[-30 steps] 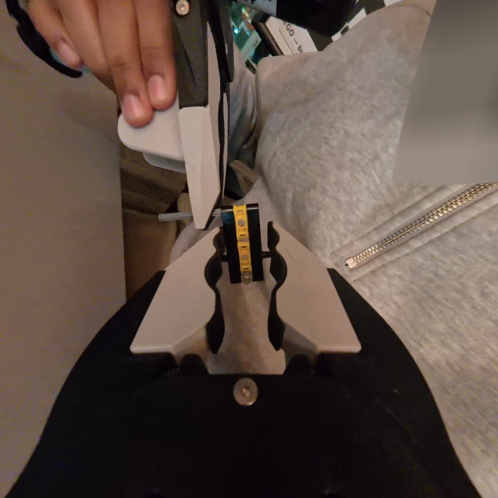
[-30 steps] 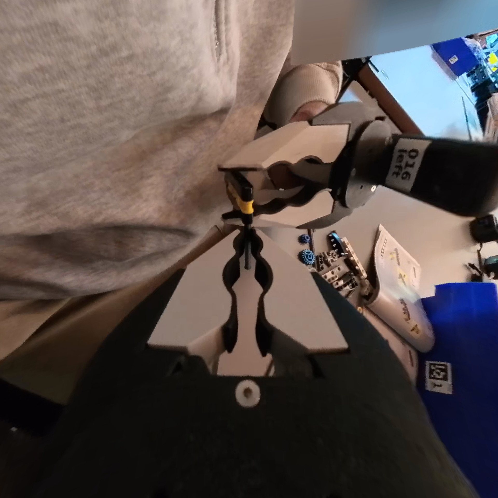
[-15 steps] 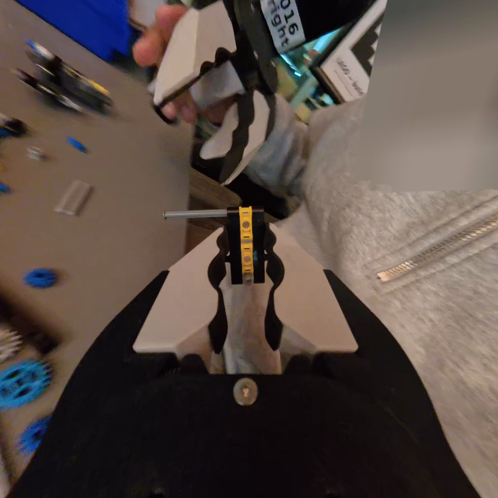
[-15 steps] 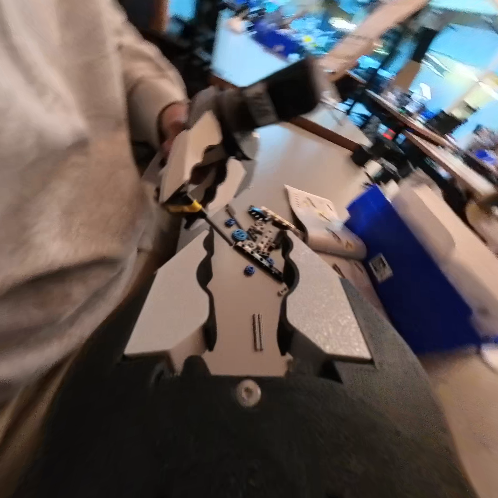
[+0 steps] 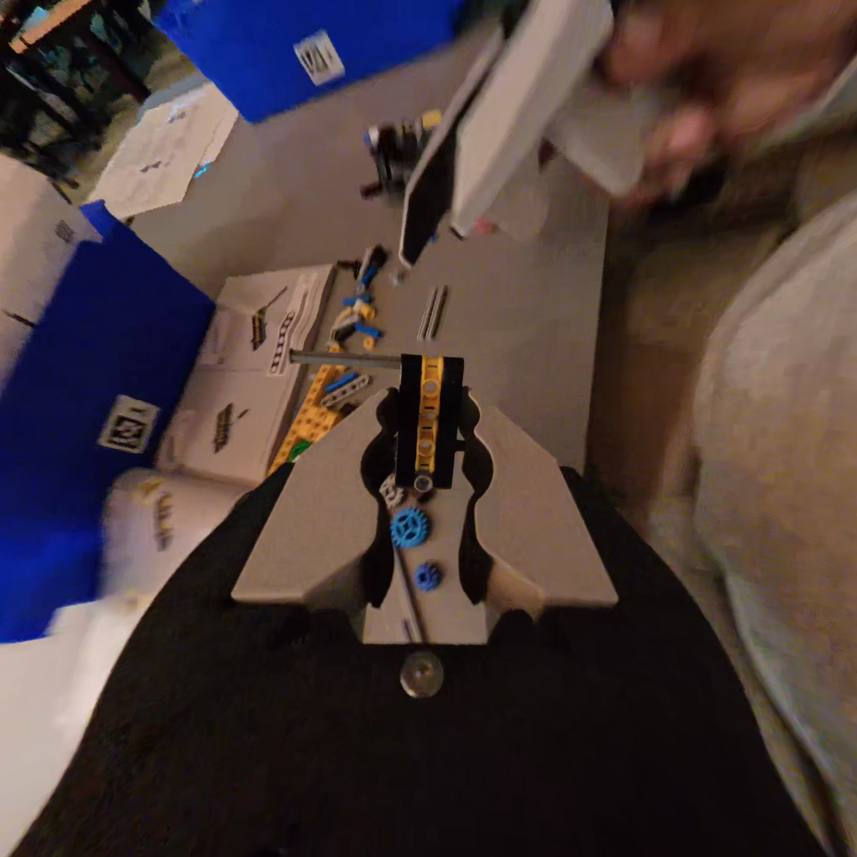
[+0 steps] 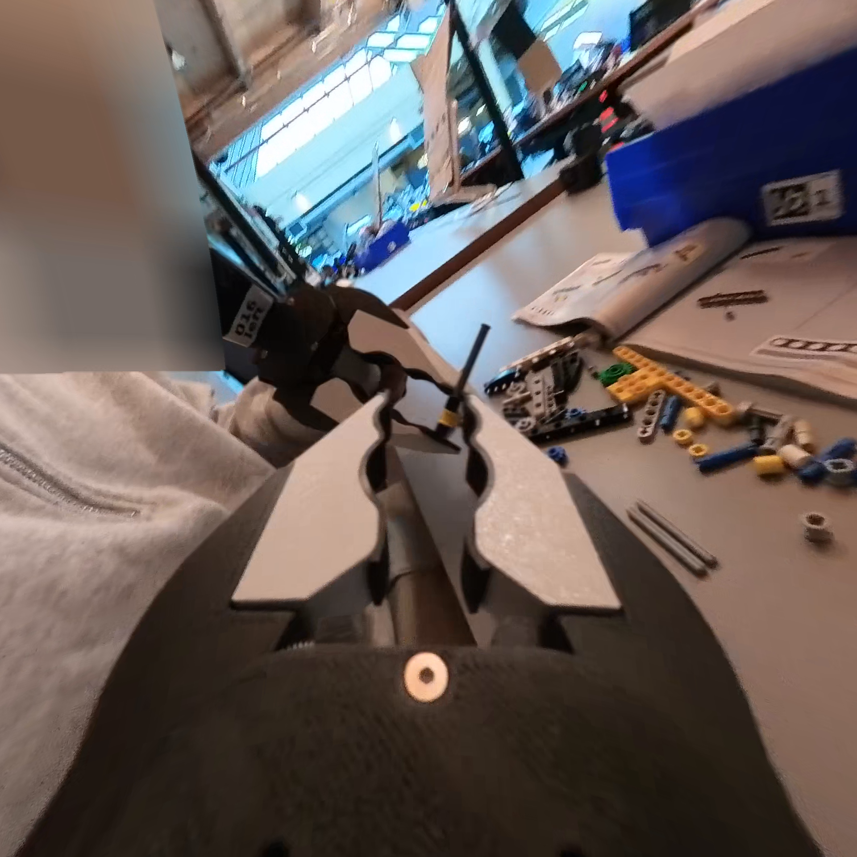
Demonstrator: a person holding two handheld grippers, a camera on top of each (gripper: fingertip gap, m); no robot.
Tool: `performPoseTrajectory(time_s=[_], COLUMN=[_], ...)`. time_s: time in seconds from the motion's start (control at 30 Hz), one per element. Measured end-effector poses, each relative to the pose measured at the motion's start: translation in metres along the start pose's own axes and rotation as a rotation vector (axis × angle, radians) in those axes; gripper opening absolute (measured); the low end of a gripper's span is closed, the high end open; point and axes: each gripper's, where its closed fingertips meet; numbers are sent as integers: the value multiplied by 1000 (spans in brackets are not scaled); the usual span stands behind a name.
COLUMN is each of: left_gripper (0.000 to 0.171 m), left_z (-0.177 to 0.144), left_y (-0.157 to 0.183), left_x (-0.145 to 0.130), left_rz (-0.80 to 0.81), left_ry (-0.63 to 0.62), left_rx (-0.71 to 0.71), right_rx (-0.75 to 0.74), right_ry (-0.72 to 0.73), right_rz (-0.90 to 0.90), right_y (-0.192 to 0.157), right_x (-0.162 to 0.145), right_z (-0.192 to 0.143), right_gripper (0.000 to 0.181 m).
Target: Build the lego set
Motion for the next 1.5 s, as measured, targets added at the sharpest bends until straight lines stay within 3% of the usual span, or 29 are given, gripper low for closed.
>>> performPoseTrajectory(time_s=[0.1, 0.23, 0.33, 0.43, 0.6, 0.67, 0.7, 0.73, 0.77, 0.8, 0.83, 0.97, 1.17, 1.4, 1.5], left_gripper=[26, 27, 28, 28, 28, 28, 28, 28, 28, 29, 29, 28, 28, 27, 27], left_z=[5, 13, 15, 17, 21, 20, 23, 30, 38, 44, 42, 7, -26, -134, -159], left_y=[5, 16, 17, 24, 31, 30, 45, 84, 108, 106, 92, 28, -10, -48, -50], left_x=[-10, -1, -2, 0, -8, -5, -3, 10, 13, 3, -4, 4, -2, -46, -52], left_rz=[153, 178, 146, 82, 194, 178, 185, 183, 254, 374, 386, 49, -153, -601, -712], left_ry=[-157, -169, -196, -167, -265, -245, -231, -152, -154, -236, -278, -154, -33, 341, 549], left_rx=[43, 10, 2, -46, -43, -65, -156, -318, -350, -262, -196, -142, -32, 139, 145], right_rx=[-13, -32, -58, -42, -20, -13, -31, -64, -93, -140, -168, -212, -135, -253, -349], right_ry=[-86, -178, -193, -200, -218, -186, -112, -7, 19, 5, -5, -10, -57, -333, -464], right_rz=[2, 55, 77, 91, 154, 184, 226, 272, 276, 232, 188, 110, 75, -266, -412], right_y=[1, 7, 11, 8, 9, 10, 15, 28, 40, 49, 50, 51, 40, 38, 52], right_x=[-5, -19, -23, -24, -33, -27, -14, 9, 23, 28, 31, 41, 34, -24, -41], right_z=[8, 24, 27, 27, 29, 30, 30, 25, 19, 15, 12, 2, 17, 40, 43], right_gripper=[12, 19, 3, 1, 0, 0, 1, 0, 0, 0, 0, 0, 1, 1, 1])
Point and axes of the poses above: each gripper's, where its closed fingertips meet, z out along the fingers, x out of its top, y = z × x across the jaws, and after that the axes turned 13 degrees about -x, right-handed
